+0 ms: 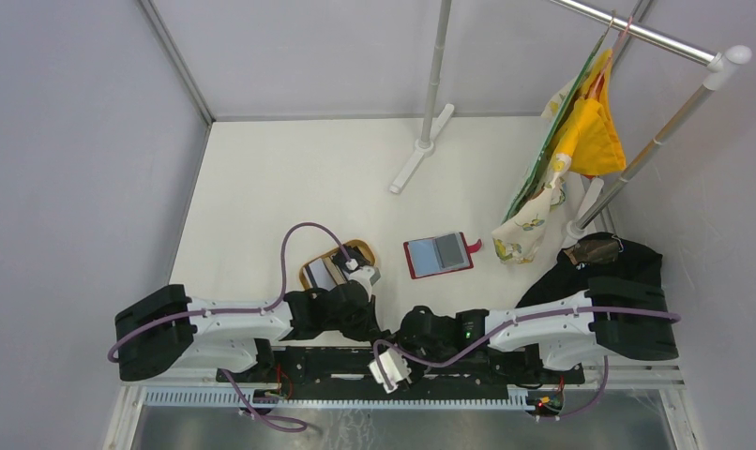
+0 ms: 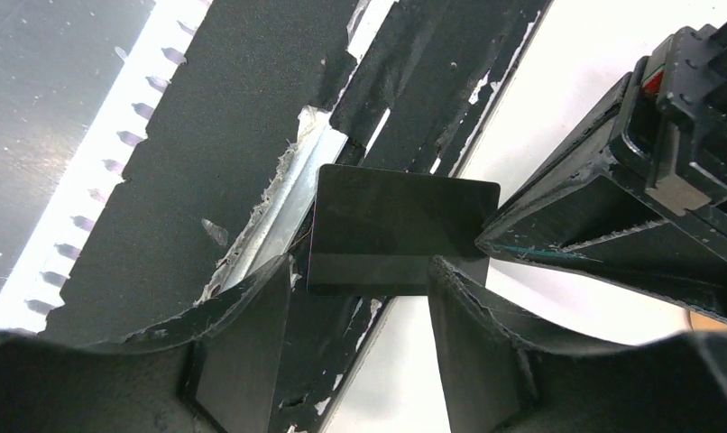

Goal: Put the credit cards into the card holder
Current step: Pick up the credit card at the corner of the board.

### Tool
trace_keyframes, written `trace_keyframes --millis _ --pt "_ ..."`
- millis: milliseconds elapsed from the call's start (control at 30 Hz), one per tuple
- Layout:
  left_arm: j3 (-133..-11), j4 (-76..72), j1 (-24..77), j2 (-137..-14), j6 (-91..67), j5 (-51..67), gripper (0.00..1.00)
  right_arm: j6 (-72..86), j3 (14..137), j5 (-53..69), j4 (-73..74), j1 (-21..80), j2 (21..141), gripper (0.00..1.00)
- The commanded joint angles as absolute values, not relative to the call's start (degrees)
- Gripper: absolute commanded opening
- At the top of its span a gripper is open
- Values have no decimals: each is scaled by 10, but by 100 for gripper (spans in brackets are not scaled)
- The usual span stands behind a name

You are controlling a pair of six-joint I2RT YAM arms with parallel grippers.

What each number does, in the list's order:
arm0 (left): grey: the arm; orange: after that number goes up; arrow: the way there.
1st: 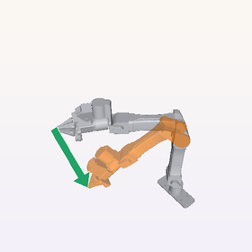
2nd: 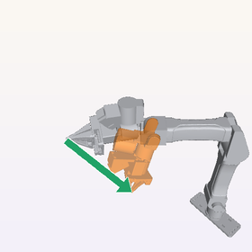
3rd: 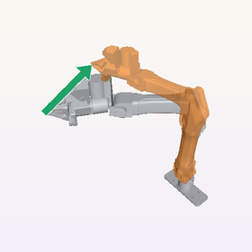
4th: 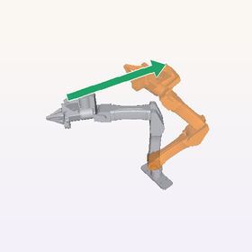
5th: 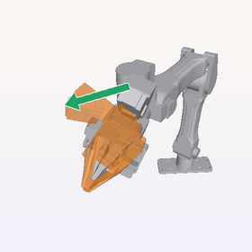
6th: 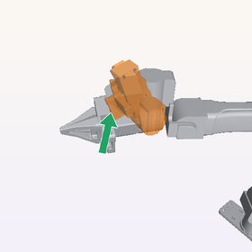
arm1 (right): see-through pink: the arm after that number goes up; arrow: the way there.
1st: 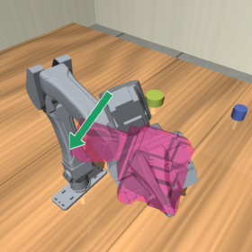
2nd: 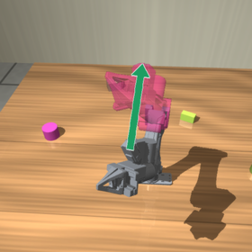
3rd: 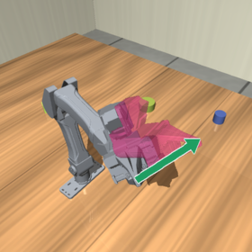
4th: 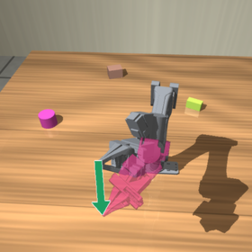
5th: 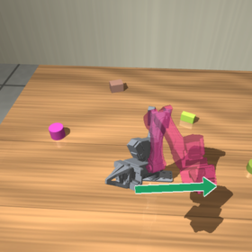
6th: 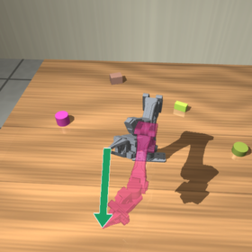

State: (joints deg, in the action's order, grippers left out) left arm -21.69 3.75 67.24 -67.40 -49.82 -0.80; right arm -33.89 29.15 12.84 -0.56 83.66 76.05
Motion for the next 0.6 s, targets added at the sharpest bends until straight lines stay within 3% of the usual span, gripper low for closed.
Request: trace_keyframes --millis 0,567 --pt "-222 34 672 -684 -484 -3 13 -338 292 109 -29 845 767 63" --pt "-213 26 672 -698 -488 -3 12 -340 303 36 -36 880 804 60"
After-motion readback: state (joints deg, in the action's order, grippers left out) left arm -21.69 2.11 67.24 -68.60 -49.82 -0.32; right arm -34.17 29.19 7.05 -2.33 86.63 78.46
